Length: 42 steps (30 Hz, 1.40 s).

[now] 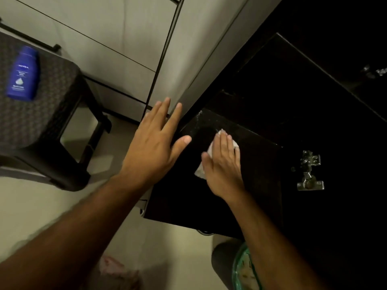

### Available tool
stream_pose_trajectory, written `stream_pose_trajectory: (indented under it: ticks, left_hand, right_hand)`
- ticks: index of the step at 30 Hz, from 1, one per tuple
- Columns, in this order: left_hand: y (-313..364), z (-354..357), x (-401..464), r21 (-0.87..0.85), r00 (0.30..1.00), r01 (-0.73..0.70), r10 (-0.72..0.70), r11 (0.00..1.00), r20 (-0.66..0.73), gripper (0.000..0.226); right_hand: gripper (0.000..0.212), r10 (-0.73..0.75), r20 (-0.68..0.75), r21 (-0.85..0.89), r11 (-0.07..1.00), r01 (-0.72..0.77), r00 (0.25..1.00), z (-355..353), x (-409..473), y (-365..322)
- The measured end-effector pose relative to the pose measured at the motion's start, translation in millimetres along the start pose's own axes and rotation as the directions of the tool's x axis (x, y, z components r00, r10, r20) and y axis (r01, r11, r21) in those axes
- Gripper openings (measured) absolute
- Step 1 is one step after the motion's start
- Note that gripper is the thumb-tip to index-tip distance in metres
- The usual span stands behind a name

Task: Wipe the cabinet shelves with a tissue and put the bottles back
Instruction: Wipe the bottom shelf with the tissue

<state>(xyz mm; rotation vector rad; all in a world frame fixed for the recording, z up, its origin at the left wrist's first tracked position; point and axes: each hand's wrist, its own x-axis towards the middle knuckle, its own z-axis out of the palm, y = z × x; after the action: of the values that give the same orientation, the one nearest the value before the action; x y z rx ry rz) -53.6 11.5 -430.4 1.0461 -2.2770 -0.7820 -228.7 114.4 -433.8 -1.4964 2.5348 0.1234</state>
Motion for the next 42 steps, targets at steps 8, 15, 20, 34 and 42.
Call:
stream_pose_trajectory:
  ticks: [8, 15, 20, 34, 42]
  left_hand:
    - [6, -11, -26, 0.066, 0.991, -0.007, -0.002, 0.998, 0.133, 0.075]
    - [37, 4, -46, 0.083, 0.981, -0.027, 0.011, 0.996, 0.195, 0.080]
    - [54, 15, -47, 0.091, 0.977, 0.004, -0.023, 0.996, 0.212, 0.083]
    - [62, 53, -29, 0.134, 0.955, -0.105, 0.062, 0.985, 0.290, 0.081]
    - [66, 52, -23, 0.110, 0.942, -0.130, 0.088, 0.985, 0.323, 0.084]
  right_hand:
    - [0.066, -0.009, 0.013, 0.002, 1.000, 0.009, 1.000, 1, -41, 50]
    - [0.068, 0.128, -0.003, 0.123, 0.984, -0.127, 0.992, -5, 36, 35]
    - [0.067, -0.100, -0.015, 0.076, 0.992, 0.101, 0.995, -1, -10, 67]
    - [0.066, -0.149, -0.040, 0.131, 0.979, 0.154, 0.988, -7, 38, 67]
    - [0.061, -0.103, -0.009, 0.123, 0.987, 0.103, 0.995, -16, 30, 116]
